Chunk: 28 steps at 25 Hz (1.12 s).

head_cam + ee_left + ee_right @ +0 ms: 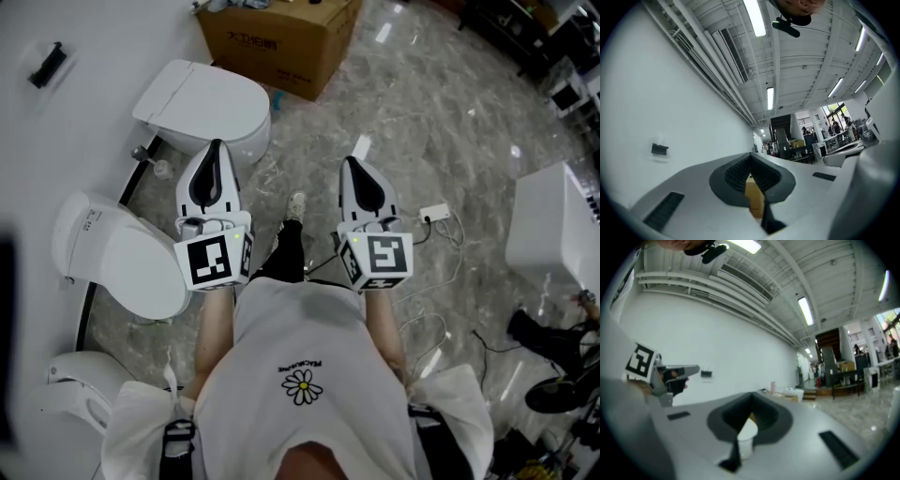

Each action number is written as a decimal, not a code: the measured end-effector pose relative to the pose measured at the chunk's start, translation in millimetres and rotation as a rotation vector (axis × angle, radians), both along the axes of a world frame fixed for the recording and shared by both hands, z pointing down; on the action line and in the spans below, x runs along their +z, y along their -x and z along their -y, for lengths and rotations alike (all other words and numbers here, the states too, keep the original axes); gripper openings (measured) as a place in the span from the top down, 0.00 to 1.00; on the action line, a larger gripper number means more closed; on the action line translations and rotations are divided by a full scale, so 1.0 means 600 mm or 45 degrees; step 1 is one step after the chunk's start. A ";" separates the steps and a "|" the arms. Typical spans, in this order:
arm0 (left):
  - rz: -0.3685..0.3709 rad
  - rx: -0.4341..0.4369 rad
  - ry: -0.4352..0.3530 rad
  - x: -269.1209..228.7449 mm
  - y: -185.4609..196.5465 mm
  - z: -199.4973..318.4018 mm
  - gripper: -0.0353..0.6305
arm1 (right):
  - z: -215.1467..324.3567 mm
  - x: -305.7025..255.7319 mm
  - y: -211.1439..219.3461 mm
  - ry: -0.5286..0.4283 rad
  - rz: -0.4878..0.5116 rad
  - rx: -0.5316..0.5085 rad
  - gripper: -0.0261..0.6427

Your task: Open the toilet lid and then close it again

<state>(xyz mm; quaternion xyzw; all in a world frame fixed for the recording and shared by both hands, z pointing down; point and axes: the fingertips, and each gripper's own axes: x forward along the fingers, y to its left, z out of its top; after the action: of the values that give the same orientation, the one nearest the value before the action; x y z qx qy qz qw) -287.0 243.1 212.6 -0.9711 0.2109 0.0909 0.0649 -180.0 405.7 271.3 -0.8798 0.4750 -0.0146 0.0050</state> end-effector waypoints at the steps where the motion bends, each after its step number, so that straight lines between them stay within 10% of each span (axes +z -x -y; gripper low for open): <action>1: -0.004 -0.003 -0.002 0.004 -0.010 0.008 0.91 | 0.006 0.002 -0.010 0.001 -0.007 -0.003 0.92; 28: -0.031 -0.254 -0.027 -0.019 -0.443 0.396 0.91 | 0.470 -0.044 -0.459 0.058 -0.135 -0.349 0.92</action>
<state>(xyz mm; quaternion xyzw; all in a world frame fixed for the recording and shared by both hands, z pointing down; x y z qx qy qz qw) -21.2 5.2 201.2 -0.9434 0.3064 0.0981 0.0811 95.4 123.5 245.1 -0.8061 0.5899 0.0204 -0.0421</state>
